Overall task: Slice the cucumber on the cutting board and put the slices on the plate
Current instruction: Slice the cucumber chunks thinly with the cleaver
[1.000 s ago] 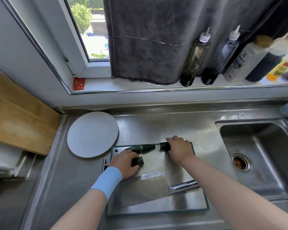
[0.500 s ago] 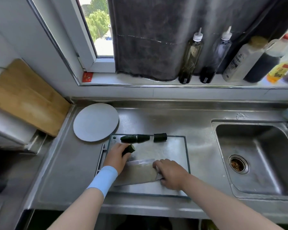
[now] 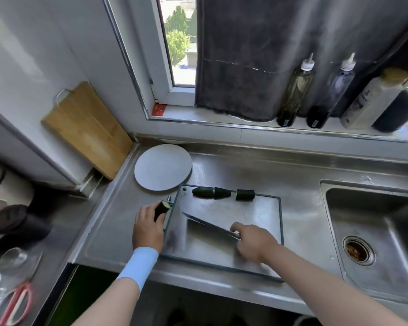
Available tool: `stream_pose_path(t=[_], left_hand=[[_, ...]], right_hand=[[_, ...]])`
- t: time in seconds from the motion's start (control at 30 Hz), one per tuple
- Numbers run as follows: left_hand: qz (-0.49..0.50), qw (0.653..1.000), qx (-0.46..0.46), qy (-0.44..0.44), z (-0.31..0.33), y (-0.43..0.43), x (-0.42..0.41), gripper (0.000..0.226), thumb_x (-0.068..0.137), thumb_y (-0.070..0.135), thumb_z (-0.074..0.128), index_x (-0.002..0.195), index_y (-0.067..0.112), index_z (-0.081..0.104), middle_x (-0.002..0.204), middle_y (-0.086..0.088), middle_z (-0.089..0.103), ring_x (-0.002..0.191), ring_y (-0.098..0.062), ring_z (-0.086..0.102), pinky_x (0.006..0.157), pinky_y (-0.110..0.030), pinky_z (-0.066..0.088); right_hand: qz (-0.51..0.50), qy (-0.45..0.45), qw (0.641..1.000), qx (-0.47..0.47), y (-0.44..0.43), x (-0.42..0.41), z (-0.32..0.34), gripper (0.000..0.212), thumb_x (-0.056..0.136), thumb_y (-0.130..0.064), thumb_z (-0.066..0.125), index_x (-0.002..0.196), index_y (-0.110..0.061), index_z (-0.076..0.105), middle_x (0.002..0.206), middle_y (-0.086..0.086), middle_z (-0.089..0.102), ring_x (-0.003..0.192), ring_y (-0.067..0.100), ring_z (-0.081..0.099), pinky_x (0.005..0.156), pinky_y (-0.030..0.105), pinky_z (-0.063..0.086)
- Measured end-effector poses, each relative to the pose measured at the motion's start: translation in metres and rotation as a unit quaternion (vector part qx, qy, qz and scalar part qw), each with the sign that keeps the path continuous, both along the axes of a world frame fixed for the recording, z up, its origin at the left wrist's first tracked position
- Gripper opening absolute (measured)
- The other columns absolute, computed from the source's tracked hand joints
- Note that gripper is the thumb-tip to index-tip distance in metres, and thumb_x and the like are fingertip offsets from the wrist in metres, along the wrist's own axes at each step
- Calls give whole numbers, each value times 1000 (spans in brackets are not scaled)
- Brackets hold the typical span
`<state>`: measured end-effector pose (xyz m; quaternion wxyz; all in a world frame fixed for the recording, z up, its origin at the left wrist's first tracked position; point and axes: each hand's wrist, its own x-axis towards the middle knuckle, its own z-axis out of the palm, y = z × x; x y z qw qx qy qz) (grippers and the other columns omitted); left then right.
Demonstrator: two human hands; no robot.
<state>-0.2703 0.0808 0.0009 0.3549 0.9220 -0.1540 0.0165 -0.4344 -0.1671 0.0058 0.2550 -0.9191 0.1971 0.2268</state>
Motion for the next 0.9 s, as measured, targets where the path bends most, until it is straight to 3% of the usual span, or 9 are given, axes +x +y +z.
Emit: stream_pose_path(t=[0.13, 0.33, 0.47, 0.57, 0.63, 0.8, 0.9], left_hand=[[-78, 996, 27, -22, -5, 5, 5, 36, 87, 9, 63, 120, 24, 60, 113, 5, 57, 101, -15, 49, 89, -32, 45], [-257, 962, 91, 9, -22, -17, 5, 38, 84, 9, 66, 116, 28, 63, 112, 7, 55, 100, -13, 52, 83, -24, 47], [-371, 922, 110, -25, -39, -38, 9, 50, 72, 4, 73, 116, 27, 65, 109, 5, 59, 101, -12, 53, 81, -14, 39], [-391, 914, 101, -31, -49, -53, 12, 33, 87, 12, 59, 117, 25, 64, 118, 3, 55, 111, -15, 48, 91, -28, 43], [-403, 906, 111, -68, -57, -56, 14, 35, 80, 5, 69, 111, 21, 66, 115, -2, 56, 106, -20, 48, 85, -36, 50], [-396, 913, 52, -79, -75, -46, 15, 51, 66, -3, 79, 112, 14, 64, 107, -1, 56, 97, -19, 51, 68, -32, 53], [-398, 911, 33, -99, -81, -44, 16, 47, 68, -2, 80, 107, 16, 61, 110, 2, 52, 98, -19, 51, 69, -33, 53]], right_hand=[[-67, -40, 996, 32, 11, 12, 7, 17, 98, -41, 40, 104, -40, 56, 95, -8, 65, 88, 20, 59, 69, 31, 43], [-126, -45, 989, 56, 31, 24, 10, 32, 102, -40, 43, 72, -36, 53, 74, -9, 60, 73, 16, 56, 62, 30, 40], [-151, -39, 986, 64, 38, 30, 12, 34, 100, -37, 45, 67, -31, 48, 67, -7, 56, 62, 15, 49, 58, 30, 36], [-171, -38, 982, 75, 43, 34, 11, 36, 100, -40, 45, 66, -30, 48, 67, -6, 57, 63, 16, 51, 59, 31, 37], [-181, -40, 979, 80, 43, 37, 8, 36, 100, -43, 45, 67, -30, 49, 67, -6, 58, 66, 17, 53, 61, 32, 39], [-185, -44, 979, 79, 44, 40, 4, 31, 100, -43, 44, 73, -33, 54, 70, -6, 62, 72, 18, 59, 61, 32, 42], [-182, -40, 980, 72, 44, 39, -1, 26, 101, -42, 44, 79, -39, 57, 72, -8, 63, 73, 15, 60, 61, 31, 43]])
